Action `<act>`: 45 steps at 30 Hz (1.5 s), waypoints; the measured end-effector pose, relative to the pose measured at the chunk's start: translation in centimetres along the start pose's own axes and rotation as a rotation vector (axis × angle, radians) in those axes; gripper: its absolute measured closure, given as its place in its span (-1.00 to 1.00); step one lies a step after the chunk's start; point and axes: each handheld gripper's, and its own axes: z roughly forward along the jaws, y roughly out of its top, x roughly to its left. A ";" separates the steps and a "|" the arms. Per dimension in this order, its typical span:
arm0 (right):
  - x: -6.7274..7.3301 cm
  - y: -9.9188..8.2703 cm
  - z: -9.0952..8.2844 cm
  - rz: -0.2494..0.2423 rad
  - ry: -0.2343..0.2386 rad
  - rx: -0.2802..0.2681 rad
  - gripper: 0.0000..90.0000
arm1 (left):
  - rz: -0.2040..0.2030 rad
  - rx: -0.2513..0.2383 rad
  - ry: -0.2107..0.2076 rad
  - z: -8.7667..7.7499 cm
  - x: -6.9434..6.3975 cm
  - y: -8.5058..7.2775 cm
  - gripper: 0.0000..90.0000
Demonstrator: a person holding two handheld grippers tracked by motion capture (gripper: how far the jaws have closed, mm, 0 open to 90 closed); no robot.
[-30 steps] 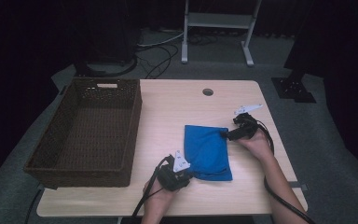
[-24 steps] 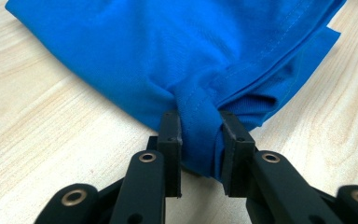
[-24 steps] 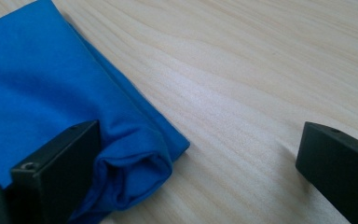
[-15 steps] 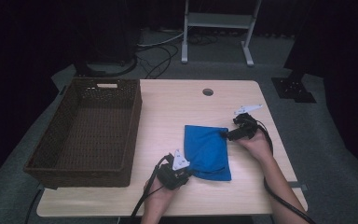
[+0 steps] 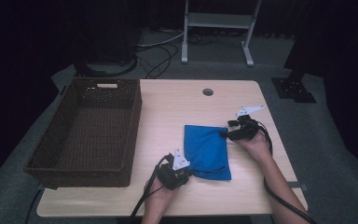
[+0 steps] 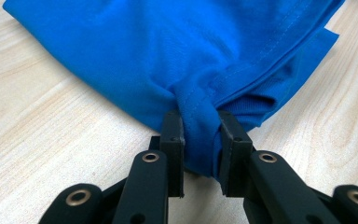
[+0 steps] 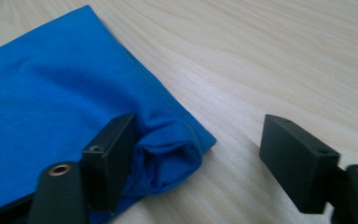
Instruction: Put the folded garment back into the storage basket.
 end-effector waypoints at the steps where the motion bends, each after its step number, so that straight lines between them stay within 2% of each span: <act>1: 0.0 0.0 0.0 -0.002 0.014 -0.001 -0.24 | -0.002 -0.002 -0.001 0.0 0.0 0.0 0.67; 2: 0.0 0.0 -0.1 -0.003 0.031 -0.006 -0.13 | -0.002 -0.002 -0.001 0.0 0.0 0.0 0.67; 4: 0.1 0.0 -0.1 -0.003 0.037 -0.008 -0.06 | -0.001 -0.002 -0.001 0.0 0.0 0.0 0.67; 10: 0.3 -0.1 -0.1 0.004 0.085 -0.010 0.37 | -0.004 -0.002 -0.005 0.0 0.1 0.0 0.67; 16: 0.4 -0.1 0.0 0.016 0.121 -0.006 0.60 | -0.004 -0.002 -0.007 0.0 0.1 0.0 0.67; 21: 0.8 -0.2 -0.1 -0.018 0.105 -0.013 0.69 | -0.006 -0.002 -0.009 0.0 0.1 0.0 0.67; 27: 1.9 -0.3 -0.3 -0.086 0.037 -0.028 0.74 | -0.007 -0.003 -0.009 0.1 0.1 0.0 0.67; 31: 2.4 -0.4 -0.3 -0.113 0.003 -0.034 0.75 | -0.009 -0.003 -0.008 0.1 0.1 0.0 0.67; 34: 2.3 -0.4 -0.3 -0.105 0.010 -0.033 0.75 | -0.012 -0.003 -0.009 0.1 0.1 0.0 0.67; 38: 2.5 -0.4 -0.3 -0.119 0.000 -0.034 0.75 | -0.014 -0.001 -0.005 0.1 0.1 0.1 0.67; 45: 2.3 -0.4 -0.3 -0.105 0.010 -0.033 0.75 | -0.024 -0.007 -0.004 0.2 0.1 0.2 0.68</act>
